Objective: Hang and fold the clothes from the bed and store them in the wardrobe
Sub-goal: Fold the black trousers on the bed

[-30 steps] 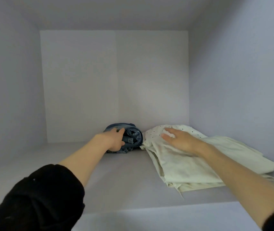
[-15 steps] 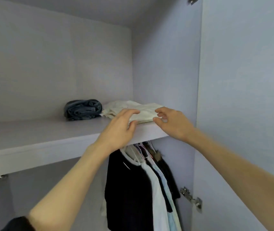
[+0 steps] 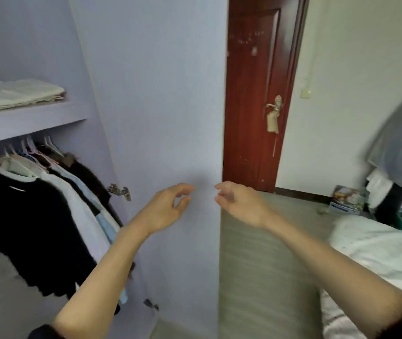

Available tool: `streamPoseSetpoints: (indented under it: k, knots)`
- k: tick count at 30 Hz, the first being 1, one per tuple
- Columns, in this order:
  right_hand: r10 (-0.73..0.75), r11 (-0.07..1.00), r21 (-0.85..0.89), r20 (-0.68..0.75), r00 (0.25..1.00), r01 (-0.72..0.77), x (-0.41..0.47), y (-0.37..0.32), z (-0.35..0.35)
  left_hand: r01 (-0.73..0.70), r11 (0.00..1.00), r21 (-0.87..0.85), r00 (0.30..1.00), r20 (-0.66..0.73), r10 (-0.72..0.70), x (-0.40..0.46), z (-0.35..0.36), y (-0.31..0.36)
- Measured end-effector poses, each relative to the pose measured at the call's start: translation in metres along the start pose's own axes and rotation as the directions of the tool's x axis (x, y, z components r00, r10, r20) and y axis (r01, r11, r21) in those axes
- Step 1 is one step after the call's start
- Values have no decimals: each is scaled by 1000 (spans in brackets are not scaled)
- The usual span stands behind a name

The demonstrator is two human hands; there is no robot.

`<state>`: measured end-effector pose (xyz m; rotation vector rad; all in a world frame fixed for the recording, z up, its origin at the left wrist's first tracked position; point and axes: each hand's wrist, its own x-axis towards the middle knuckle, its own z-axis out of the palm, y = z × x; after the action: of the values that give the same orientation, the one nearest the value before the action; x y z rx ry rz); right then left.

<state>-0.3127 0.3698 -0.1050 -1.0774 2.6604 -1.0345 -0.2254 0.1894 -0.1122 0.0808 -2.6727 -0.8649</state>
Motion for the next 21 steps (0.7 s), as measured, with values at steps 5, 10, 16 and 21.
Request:
streamPoseSetpoints:
  k: [5,10,16,21]
  knots:
    - [238,971,15,-82,968,-238,-72,111,-66,-105,985,-136,975,181,129,42,114,77]
    - [420,907,105,-198,886,-407,-139,210,-151,-218,949,-228,902,324,285,91,234,173]
    - [577,816,173,-276,768,-551,-204,315,-232,-269,896,-353,791,451,414,137,353,277]
    - [689,721,228,-345,638,-655,-239,400,-277,-293,868,-400,655,577,487,181,447,342]
